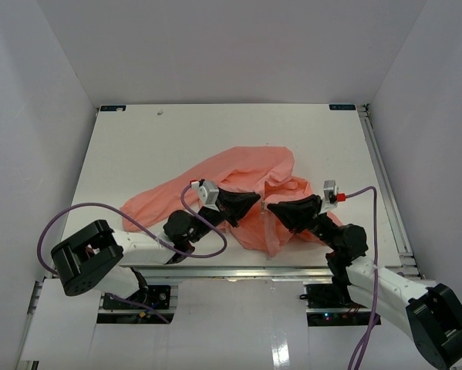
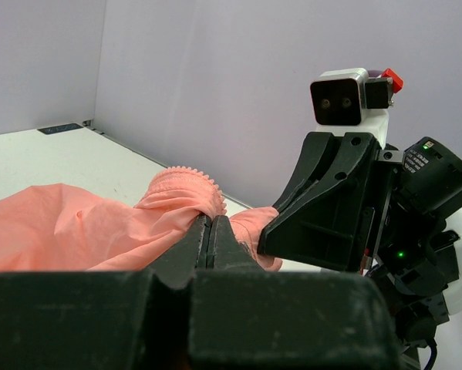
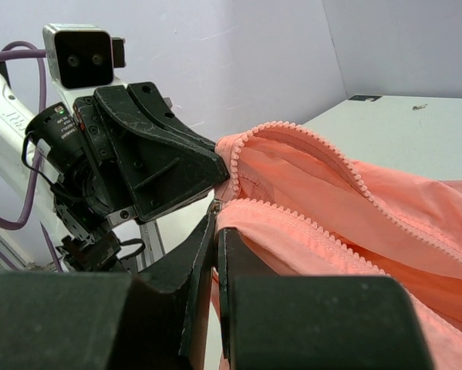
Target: Zip up the jacket
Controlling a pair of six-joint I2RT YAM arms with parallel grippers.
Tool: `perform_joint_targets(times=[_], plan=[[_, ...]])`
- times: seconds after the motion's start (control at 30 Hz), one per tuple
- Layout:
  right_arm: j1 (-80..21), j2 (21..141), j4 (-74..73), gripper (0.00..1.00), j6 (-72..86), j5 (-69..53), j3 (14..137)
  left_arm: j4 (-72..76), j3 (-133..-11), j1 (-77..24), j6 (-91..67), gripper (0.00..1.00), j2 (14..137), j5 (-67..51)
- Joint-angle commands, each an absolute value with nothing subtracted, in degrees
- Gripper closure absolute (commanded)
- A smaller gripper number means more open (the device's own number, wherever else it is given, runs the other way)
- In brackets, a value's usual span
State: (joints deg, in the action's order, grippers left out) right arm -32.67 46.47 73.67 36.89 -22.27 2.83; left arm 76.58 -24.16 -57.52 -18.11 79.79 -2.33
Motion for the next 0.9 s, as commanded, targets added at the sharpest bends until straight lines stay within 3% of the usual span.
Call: perform_joint_targets(times=[0.0,0.87], plan=[[-32.90,47.25,78.69,0.92,36.46,-22.47,-3.94,104.33,-24.49,-57.83,-18.17,1.00,78.13,-2.41],[-32.87,46.13,78.84,0.92,36.74,-22.32,-4.85,104.33,-23.83,-57.92,-17.31,1.00,77.33,-2.72]])
